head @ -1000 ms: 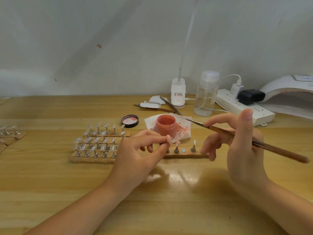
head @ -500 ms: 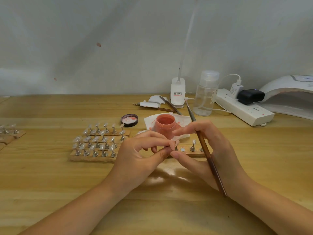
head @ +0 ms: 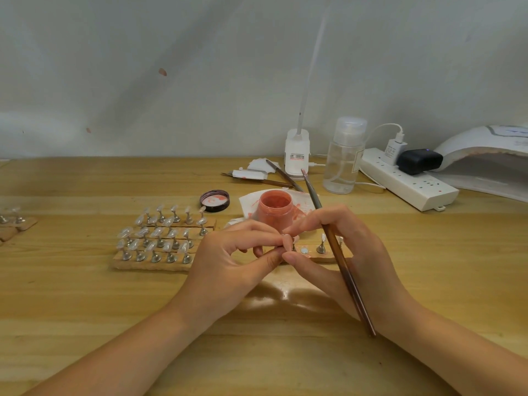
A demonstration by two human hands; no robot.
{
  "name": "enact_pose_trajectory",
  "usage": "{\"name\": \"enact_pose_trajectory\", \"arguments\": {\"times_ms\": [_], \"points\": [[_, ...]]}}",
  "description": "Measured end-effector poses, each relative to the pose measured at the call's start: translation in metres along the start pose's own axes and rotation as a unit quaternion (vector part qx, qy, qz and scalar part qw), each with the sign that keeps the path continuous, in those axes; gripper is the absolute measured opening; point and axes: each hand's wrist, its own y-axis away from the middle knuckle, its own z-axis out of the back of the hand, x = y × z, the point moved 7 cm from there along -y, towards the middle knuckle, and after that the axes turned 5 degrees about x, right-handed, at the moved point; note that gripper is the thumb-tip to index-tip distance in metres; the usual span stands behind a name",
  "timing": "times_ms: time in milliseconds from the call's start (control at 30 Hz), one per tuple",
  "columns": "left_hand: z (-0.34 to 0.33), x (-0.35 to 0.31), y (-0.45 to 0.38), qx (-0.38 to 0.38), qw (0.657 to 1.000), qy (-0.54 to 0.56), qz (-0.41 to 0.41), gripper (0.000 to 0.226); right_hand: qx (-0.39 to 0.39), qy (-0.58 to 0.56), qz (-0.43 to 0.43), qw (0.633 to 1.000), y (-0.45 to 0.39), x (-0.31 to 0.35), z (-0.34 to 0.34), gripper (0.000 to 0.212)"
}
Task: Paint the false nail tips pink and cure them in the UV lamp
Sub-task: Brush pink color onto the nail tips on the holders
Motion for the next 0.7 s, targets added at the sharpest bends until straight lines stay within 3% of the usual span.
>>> {"name": "enact_pose_trajectory", "arguments": {"times_ms": [167, 333, 467, 700], "points": [[-0.002, -0.002, 0.000, 0.011, 1.000, 0.005, 0.013, 0.015, -0.011, -0.002, 0.015, 1.000, 0.000, 0.000, 0.002, 0.028], [0.006, 0.005, 0.001, -0.036, 0.998, -0.047, 0.037, 0.026, -0.052, 0.014, 0.007, 0.999, -0.001, -0.009, 0.020, 0.037], [0.009, 0.013, 0.001, -0.062, 0.992, -0.069, 0.085, 0.038, -0.032, 0.041, -0.038, 0.998, -0.001, -0.030, 0.025, 0.032], [0.001, 0.028, 0.001, -0.007, 0.986, -0.099, 0.135, 0.050, 0.019, 0.038, -0.065, 0.997, 0.000, -0.041, 0.013, 0.029]]}}
